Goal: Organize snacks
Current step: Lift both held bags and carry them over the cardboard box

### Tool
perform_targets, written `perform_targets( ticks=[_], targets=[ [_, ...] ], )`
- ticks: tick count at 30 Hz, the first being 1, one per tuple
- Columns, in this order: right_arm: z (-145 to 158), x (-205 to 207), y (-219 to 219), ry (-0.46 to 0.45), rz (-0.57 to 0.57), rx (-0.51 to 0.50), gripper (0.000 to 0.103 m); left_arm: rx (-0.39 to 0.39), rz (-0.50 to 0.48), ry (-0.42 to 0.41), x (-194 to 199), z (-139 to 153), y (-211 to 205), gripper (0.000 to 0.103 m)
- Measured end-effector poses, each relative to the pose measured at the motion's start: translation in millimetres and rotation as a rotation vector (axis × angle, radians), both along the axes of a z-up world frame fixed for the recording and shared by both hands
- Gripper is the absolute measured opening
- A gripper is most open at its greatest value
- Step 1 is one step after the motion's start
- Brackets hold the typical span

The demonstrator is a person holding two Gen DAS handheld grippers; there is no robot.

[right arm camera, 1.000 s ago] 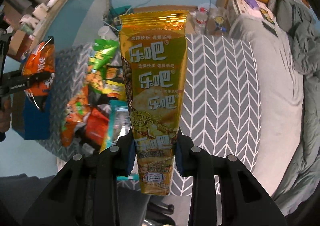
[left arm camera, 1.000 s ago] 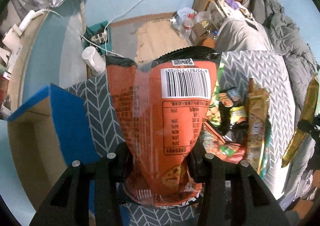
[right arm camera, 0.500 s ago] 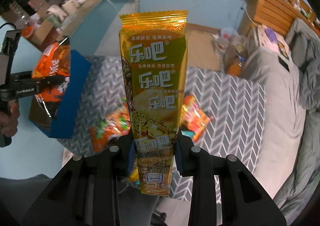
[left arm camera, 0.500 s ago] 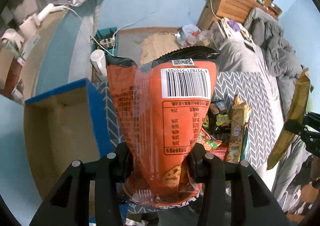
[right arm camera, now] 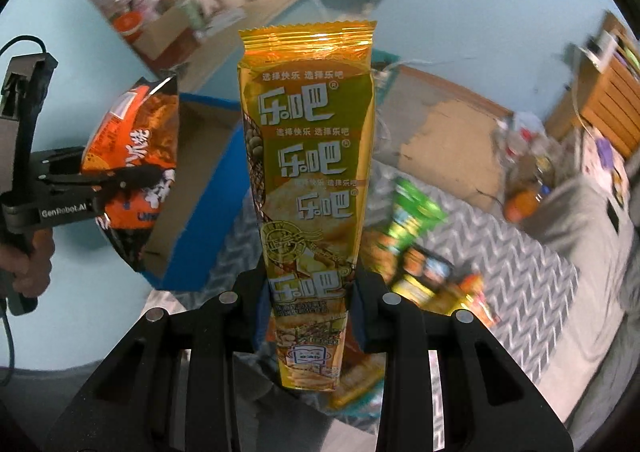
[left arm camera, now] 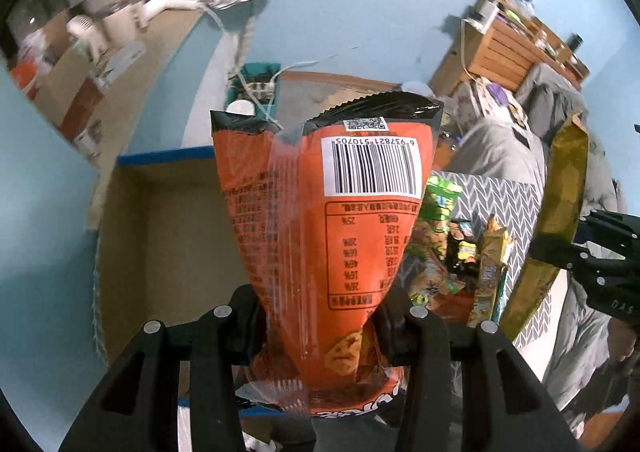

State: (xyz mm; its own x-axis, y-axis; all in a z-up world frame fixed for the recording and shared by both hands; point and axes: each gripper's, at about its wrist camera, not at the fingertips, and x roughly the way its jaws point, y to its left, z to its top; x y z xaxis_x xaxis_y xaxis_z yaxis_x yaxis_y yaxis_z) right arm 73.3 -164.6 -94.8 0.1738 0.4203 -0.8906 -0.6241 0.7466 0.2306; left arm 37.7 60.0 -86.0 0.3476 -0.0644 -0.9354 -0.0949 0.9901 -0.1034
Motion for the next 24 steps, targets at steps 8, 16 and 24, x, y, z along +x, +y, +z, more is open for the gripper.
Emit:
perform_targets(
  ticks=[8,16,24],
  targets=[
    [6,-2,76,0.002,0.136,0.041,0.031,0.017,0.112,-0.006,-23,3,56,0.045],
    [3,-1,146,0.012,0.225,0.070,0.031,0.060,0.194,-0.008,-41,-1,107,0.045],
    [-17,2,199,0.091,0.237,0.087,0.031,0.075,0.252,0.008,-47,-19,138,0.045]
  ],
)
